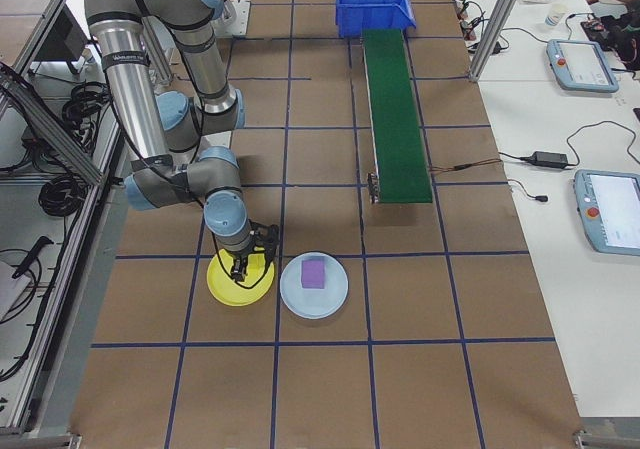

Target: Move block left to right into plate

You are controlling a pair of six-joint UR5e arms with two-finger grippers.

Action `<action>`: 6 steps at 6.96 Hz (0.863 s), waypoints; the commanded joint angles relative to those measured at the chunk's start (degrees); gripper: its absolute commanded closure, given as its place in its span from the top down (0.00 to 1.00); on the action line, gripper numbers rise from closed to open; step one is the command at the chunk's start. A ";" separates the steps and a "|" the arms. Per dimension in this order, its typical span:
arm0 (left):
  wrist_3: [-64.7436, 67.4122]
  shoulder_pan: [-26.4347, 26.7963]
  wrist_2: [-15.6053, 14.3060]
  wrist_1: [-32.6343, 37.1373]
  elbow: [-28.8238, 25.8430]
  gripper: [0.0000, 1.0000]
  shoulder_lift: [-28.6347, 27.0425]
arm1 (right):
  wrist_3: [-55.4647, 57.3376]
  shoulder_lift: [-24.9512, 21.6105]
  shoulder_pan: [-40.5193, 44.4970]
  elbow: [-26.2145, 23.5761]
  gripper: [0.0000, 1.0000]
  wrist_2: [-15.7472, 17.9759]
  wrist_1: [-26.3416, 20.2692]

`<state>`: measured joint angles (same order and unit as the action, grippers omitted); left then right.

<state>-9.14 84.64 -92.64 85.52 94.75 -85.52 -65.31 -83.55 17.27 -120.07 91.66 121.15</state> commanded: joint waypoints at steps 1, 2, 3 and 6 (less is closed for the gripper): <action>0.00 0.00 0.00 0.00 0.00 1.00 0.00 | 13.14 -0.12 15.24 4.11 1.00 4.67 -5.20; 0.00 0.00 0.00 0.00 0.00 1.00 0.00 | 22.50 -0.20 24.56 5.54 1.00 3.11 -7.22; 0.00 0.00 0.00 0.00 0.00 1.00 0.00 | 31.30 -0.29 33.96 7.03 1.00 1.26 -7.42; 0.00 0.00 0.00 0.09 0.00 1.00 0.00 | 50.59 -0.82 53.70 17.89 1.00 0.72 -19.54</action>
<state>-9.14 84.64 -92.64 85.54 94.75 -85.52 -21.17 -84.08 63.69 -107.63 92.76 109.41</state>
